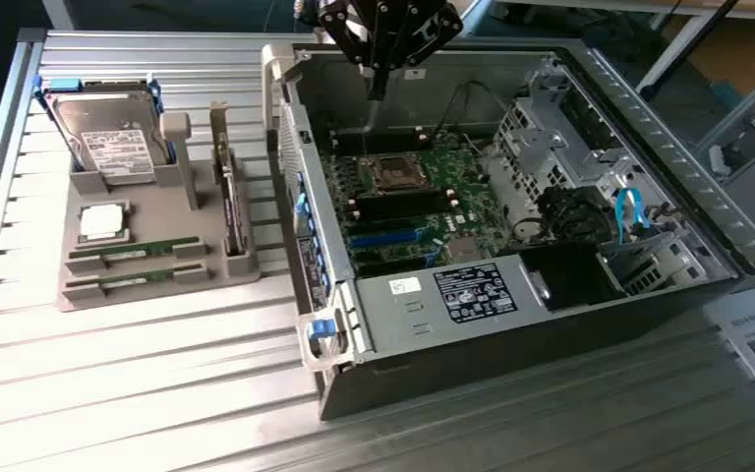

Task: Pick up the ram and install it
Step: 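Reach for the ram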

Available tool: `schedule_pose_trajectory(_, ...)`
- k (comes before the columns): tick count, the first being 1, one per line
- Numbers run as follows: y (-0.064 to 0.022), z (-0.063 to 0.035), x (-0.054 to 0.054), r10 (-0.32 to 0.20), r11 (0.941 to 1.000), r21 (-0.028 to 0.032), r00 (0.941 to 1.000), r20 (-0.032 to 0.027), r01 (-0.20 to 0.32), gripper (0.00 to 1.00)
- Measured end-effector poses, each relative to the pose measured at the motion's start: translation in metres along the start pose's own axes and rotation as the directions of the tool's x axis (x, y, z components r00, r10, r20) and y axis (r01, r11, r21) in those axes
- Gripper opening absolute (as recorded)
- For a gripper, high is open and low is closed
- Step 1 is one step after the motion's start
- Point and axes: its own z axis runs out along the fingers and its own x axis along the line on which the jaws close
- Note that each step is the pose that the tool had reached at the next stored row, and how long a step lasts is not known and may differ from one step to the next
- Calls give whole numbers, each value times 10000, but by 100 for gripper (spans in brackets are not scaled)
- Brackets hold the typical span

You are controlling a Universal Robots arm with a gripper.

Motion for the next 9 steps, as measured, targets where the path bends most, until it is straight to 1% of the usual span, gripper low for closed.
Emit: schedule_pose_trajectory(9, 0, 0, 0, 0, 10000, -1, 10000, 0, 0, 10)
